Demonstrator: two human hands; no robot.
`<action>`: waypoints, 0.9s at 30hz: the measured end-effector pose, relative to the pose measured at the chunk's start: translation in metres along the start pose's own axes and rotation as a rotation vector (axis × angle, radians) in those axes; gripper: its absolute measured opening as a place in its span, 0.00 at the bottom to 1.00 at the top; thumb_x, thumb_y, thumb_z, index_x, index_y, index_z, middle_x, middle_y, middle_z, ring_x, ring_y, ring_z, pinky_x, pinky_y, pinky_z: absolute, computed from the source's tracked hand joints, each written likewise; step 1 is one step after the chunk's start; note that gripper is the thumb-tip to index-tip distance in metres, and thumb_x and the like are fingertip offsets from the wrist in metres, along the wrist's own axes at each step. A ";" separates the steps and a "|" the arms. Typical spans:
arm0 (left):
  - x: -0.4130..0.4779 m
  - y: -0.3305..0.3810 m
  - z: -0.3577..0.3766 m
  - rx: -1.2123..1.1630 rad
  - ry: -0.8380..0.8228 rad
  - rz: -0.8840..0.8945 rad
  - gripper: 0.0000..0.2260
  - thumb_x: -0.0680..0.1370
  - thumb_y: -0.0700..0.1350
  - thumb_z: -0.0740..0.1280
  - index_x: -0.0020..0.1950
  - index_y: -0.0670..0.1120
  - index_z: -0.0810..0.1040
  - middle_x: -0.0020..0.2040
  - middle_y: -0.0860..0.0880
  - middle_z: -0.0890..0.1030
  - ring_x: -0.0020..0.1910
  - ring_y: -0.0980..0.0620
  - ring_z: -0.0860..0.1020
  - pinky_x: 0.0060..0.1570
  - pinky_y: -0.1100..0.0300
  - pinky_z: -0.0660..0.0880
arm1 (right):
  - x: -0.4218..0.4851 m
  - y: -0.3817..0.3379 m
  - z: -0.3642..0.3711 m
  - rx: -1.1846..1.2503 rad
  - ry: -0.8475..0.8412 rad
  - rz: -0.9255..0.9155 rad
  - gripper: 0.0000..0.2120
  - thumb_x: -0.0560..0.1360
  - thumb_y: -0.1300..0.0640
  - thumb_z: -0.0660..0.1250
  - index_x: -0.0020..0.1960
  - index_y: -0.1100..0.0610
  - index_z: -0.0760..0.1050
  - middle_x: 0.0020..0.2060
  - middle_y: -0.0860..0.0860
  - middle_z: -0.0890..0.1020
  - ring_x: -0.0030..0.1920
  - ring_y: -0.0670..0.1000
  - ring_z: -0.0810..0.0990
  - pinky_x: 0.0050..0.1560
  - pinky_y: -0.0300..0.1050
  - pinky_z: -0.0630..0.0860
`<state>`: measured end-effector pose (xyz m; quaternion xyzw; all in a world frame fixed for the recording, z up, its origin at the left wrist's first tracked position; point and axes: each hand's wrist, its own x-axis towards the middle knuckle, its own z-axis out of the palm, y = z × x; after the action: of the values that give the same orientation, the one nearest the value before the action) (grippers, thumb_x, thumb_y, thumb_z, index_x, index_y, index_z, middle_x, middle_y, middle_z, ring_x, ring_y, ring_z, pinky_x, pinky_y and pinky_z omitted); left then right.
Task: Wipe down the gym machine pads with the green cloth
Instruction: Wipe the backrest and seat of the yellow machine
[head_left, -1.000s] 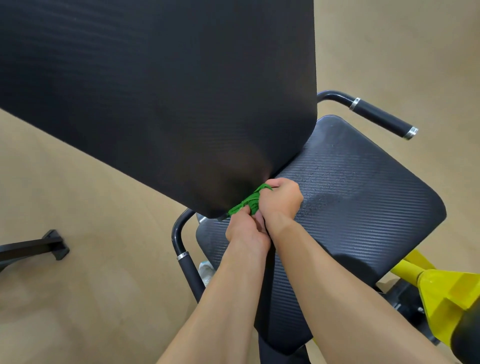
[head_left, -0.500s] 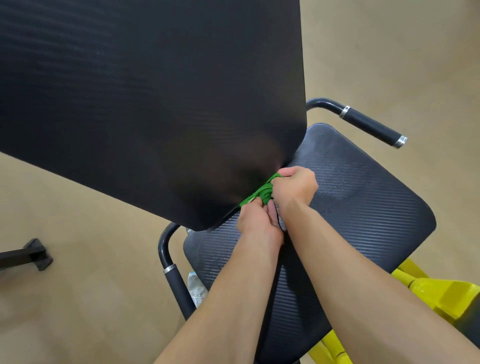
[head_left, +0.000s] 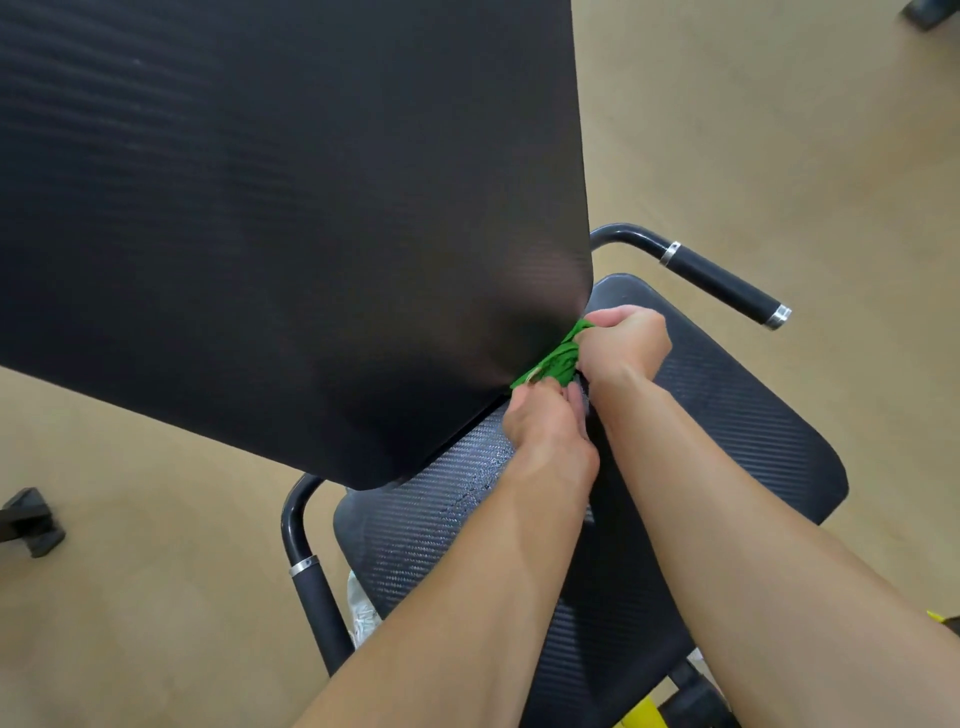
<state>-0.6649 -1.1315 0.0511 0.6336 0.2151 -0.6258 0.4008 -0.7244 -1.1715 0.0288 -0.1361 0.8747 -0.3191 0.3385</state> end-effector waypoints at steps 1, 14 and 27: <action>0.001 -0.003 0.004 -0.004 -0.003 0.012 0.10 0.83 0.33 0.60 0.58 0.40 0.79 0.53 0.41 0.81 0.50 0.46 0.82 0.61 0.55 0.80 | 0.003 -0.002 -0.002 -0.004 0.003 -0.011 0.15 0.70 0.70 0.66 0.42 0.52 0.84 0.44 0.48 0.85 0.48 0.52 0.84 0.50 0.51 0.84; 0.002 -0.015 0.020 0.057 -0.084 0.098 0.20 0.78 0.27 0.52 0.65 0.35 0.75 0.50 0.36 0.83 0.43 0.42 0.83 0.51 0.48 0.83 | 0.006 -0.017 -0.011 -0.133 0.055 -0.179 0.13 0.74 0.70 0.66 0.43 0.52 0.83 0.43 0.48 0.83 0.46 0.50 0.82 0.40 0.43 0.77; 0.012 -0.003 0.003 0.073 -0.351 -0.079 0.20 0.74 0.41 0.71 0.64 0.37 0.80 0.56 0.41 0.86 0.58 0.42 0.84 0.65 0.49 0.77 | -0.024 0.004 -0.022 -0.076 0.162 -0.366 0.09 0.74 0.66 0.68 0.43 0.52 0.79 0.36 0.45 0.82 0.41 0.47 0.82 0.46 0.42 0.79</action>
<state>-0.6678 -1.1347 0.0394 0.5200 0.1435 -0.7493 0.3840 -0.7222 -1.1475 0.0511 -0.2795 0.8711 -0.3520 0.1980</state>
